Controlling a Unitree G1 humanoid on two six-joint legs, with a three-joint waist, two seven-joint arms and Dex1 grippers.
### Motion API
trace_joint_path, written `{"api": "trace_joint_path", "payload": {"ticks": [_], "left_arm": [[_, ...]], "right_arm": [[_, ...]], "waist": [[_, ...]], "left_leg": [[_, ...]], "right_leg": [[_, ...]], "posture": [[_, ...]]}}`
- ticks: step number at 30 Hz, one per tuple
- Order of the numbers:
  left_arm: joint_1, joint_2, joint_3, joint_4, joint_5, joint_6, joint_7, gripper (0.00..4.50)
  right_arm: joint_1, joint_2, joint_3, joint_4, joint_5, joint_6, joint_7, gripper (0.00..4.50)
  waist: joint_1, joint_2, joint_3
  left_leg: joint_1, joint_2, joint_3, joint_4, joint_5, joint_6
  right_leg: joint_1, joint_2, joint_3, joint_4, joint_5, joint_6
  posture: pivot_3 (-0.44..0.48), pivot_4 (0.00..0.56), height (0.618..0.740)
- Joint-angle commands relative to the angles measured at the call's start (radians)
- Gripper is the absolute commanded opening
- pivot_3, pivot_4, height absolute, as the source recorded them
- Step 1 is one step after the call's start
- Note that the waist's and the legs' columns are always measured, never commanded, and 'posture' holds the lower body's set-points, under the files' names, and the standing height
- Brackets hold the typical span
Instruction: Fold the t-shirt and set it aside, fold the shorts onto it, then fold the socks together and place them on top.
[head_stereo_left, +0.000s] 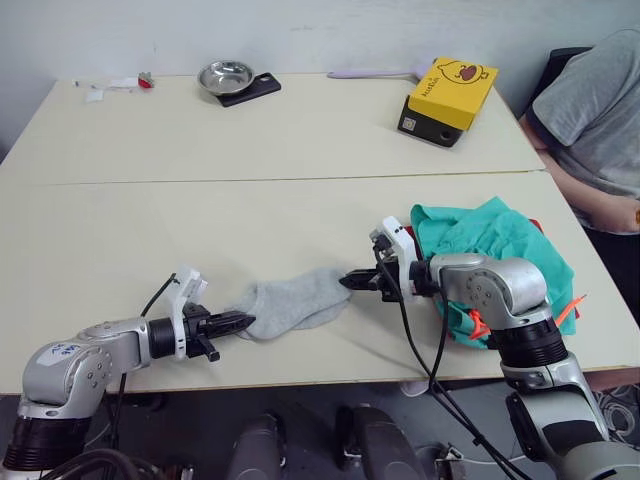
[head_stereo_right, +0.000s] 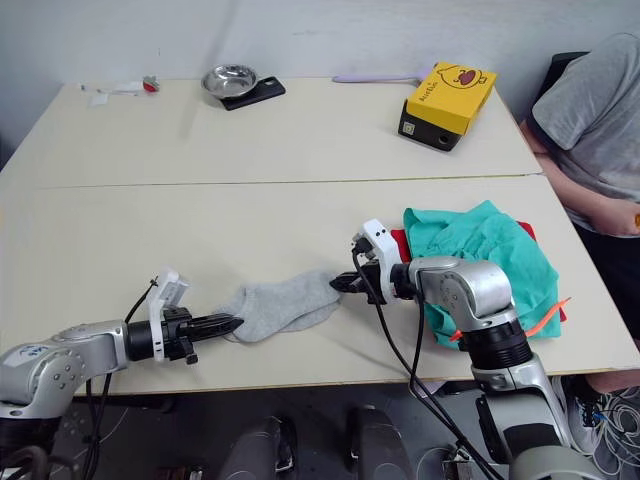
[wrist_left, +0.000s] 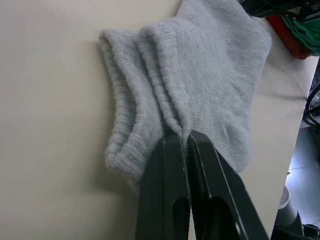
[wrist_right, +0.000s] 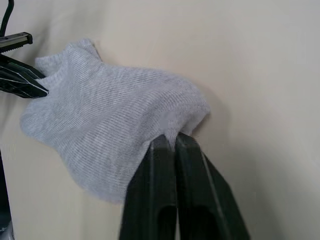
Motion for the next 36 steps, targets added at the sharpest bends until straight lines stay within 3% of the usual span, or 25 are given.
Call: {"api": "trace_joint_path", "payload": {"ticks": [1,5,11,24,30,36], "left_arm": [[0.012,-0.009,0.016,-0.020,0.013,-0.083,-0.041,0.00],[0.036,-0.011,0.062,-0.067,-0.064,-0.085,-0.096,0.00],[0.041,0.013,0.149,-0.073,-0.147,-0.028,-0.072,0.00],[0.059,0.032,0.127,0.002,-0.057,-0.062,-0.062,0.00],[0.128,0.059,0.100,-0.068,-0.033,-0.065,-0.075,1.60],[0.145,0.049,0.102,-0.100,-0.042,-0.061,-0.052,1.60]], "right_arm": [[-0.013,-0.016,-0.026,-0.061,0.015,-0.050,0.029,0.04],[-0.004,-0.034,-0.053,-0.100,0.031,-0.053,0.032,0.04],[0.011,-0.041,-0.099,-0.171,0.072,-0.011,0.014,0.04],[0.068,-0.027,-0.069,-0.222,0.075,-0.022,-0.028,0.04],[0.084,-0.025,-0.059,-0.221,0.069,-0.034,-0.030,0.00],[0.085,-0.020,-0.053,-0.220,0.069,-0.035,-0.029,0.00]], "waist": [[0.001,0.000,0.000],[0.000,0.000,0.000],[-0.001,0.000,0.000],[0.000,0.000,0.000],[-0.002,0.000,0.000],[-0.002,0.000,0.000]], "left_leg": [[0.000,0.000,0.000,0.000,0.000,0.000],[0.000,0.000,0.000,-0.001,0.000,0.000],[0.000,0.000,0.000,-0.002,0.000,0.000],[-0.001,0.000,0.000,-0.003,0.000,0.000],[0.000,0.000,0.001,-0.008,0.000,0.000],[0.000,0.000,0.001,-0.010,0.001,-0.001]], "right_leg": [[0.000,0.000,0.000,0.000,0.000,0.000],[0.000,0.000,0.000,-0.001,0.000,0.000],[-0.001,0.000,0.000,-0.001,0.000,0.000],[-0.001,0.000,0.000,-0.002,0.000,0.000],[-0.002,0.000,0.000,-0.004,0.000,0.000],[-0.002,0.000,0.000,-0.006,0.000,0.000]], "posture": [[0.000,0.150,0.740],[0.000,0.150,0.740],[0.000,0.150,0.740],[0.000,0.150,0.740],[0.000,0.150,0.740],[0.000,0.150,0.740]]}}
